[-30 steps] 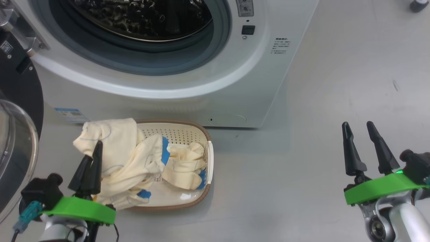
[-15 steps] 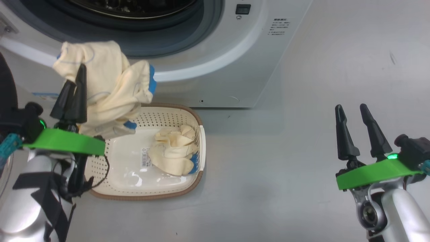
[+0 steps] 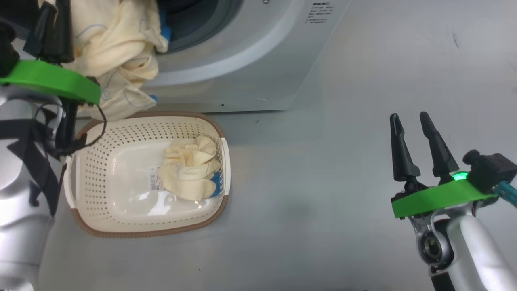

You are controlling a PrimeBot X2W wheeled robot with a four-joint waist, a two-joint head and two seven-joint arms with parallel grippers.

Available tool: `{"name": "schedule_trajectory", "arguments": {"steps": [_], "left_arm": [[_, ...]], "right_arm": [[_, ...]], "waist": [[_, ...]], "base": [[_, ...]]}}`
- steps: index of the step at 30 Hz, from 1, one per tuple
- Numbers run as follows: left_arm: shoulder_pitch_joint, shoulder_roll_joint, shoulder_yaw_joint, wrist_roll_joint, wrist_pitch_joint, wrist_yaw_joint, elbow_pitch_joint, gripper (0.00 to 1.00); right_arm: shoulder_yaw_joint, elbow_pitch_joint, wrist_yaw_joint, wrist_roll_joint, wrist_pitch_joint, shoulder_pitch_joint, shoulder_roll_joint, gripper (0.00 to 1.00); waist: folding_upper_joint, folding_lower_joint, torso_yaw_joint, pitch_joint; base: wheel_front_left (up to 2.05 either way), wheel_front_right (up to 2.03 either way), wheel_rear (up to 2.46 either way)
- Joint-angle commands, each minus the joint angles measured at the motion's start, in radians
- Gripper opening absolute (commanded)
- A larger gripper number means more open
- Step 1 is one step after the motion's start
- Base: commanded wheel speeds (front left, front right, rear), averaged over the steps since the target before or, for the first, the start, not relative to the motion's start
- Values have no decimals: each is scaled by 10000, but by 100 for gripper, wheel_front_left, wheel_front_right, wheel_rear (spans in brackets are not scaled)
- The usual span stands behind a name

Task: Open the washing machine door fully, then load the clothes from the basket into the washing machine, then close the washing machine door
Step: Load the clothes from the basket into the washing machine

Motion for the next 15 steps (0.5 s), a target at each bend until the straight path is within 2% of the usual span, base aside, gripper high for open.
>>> {"name": "schedule_trajectory", "arguments": {"steps": [1, 15], "left_arm": [[-623, 480, 191, -103, -111, 4, 33, 0], [-3391, 523, -1294, -1134, -79, 4, 3594, 0]], "right_arm": [[239, -305, 17, -80, -67, -274, 31, 100], [993, -336, 17, 10, -67, -741, 300, 100]], "waist": [[0, 0, -114, 109], [0, 0, -857, 891]], "base": [[0, 0, 0], [0, 0, 0]]}}
